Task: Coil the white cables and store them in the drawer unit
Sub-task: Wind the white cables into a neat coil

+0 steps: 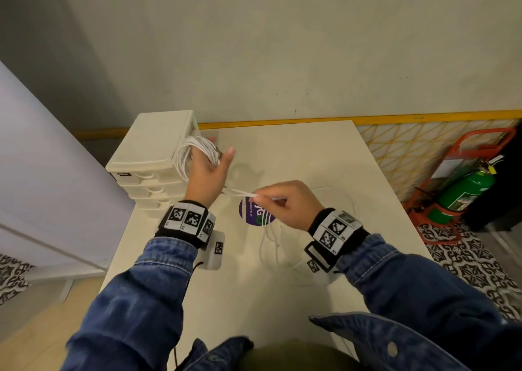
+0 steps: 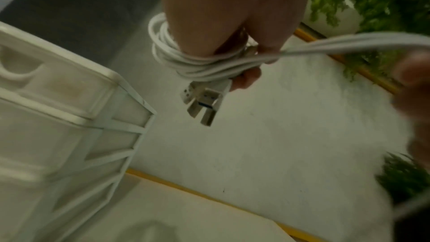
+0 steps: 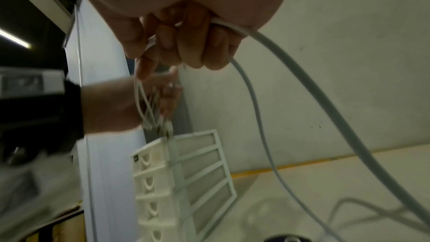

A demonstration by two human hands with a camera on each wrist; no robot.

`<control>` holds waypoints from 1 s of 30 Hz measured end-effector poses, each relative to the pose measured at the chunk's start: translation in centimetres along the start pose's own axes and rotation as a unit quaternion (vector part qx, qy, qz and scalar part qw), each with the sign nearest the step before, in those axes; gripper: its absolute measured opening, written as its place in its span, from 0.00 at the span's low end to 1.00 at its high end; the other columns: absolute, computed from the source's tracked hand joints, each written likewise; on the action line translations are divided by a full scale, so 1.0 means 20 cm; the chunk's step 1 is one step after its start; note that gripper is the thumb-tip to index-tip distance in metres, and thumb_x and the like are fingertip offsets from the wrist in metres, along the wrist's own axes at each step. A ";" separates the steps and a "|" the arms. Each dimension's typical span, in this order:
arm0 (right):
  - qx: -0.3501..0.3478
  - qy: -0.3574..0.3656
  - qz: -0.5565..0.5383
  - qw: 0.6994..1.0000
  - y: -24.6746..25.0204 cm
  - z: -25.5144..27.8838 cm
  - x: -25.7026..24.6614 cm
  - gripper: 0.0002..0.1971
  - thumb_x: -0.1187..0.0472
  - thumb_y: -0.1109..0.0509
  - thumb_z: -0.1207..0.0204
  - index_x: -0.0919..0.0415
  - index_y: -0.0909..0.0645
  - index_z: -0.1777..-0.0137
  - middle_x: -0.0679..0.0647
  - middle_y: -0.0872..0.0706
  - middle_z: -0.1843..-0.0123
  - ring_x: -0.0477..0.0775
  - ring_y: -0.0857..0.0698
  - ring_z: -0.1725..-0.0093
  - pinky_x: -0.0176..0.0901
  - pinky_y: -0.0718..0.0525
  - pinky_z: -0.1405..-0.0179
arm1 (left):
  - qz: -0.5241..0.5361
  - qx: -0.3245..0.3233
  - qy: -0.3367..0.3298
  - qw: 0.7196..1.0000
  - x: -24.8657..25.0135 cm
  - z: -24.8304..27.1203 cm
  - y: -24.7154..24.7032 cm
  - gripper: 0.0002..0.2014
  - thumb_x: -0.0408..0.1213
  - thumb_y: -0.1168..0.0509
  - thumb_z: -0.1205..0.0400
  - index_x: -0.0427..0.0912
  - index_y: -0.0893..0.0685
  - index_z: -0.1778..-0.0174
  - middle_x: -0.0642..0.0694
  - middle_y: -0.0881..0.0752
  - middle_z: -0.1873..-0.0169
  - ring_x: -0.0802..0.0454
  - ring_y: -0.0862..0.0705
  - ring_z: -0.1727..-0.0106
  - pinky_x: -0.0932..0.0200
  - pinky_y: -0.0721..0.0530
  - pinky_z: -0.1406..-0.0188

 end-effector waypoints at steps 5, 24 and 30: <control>0.084 0.029 0.027 0.996 0.21 -0.08 -0.09 0.09 0.54 0.33 0.23 0.53 0.12 0.52 0.48 0.09 0.59 0.42 0.18 0.68 0.35 0.20 0.63 | 0.039 -0.215 0.010 0.976 0.07 0.16 -0.30 0.25 0.61 0.52 0.17 0.44 0.21 0.59 0.47 0.23 0.80 0.54 0.26 0.81 0.57 0.26 0.70; 0.038 -0.135 -0.029 0.990 0.04 -0.03 0.36 0.23 0.60 0.45 0.17 0.42 0.38 0.23 0.60 0.13 0.60 0.54 0.15 0.63 0.47 0.17 0.54 | 0.445 -0.312 0.098 0.833 0.38 0.30 -0.46 0.19 0.42 0.49 0.14 0.40 0.33 0.71 0.53 0.30 0.87 0.61 0.32 0.87 0.70 0.30 0.85; -0.096 -0.186 0.014 0.978 -0.19 0.08 0.39 0.20 0.59 0.45 0.17 0.41 0.33 0.28 0.51 0.17 0.67 0.48 0.18 0.67 0.40 0.22 0.61 | 0.516 -0.205 0.159 0.817 0.26 0.23 -0.39 0.17 0.45 0.41 0.23 0.37 0.22 0.45 0.53 0.24 0.83 0.59 0.25 0.83 0.68 0.24 0.80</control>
Point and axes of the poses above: each hand's wrist, its own z-axis away from the middle knuckle, its own y-axis out of the back of the hand, x = y × z, the point moved 10 cm from there along -z, towards the middle knuckle
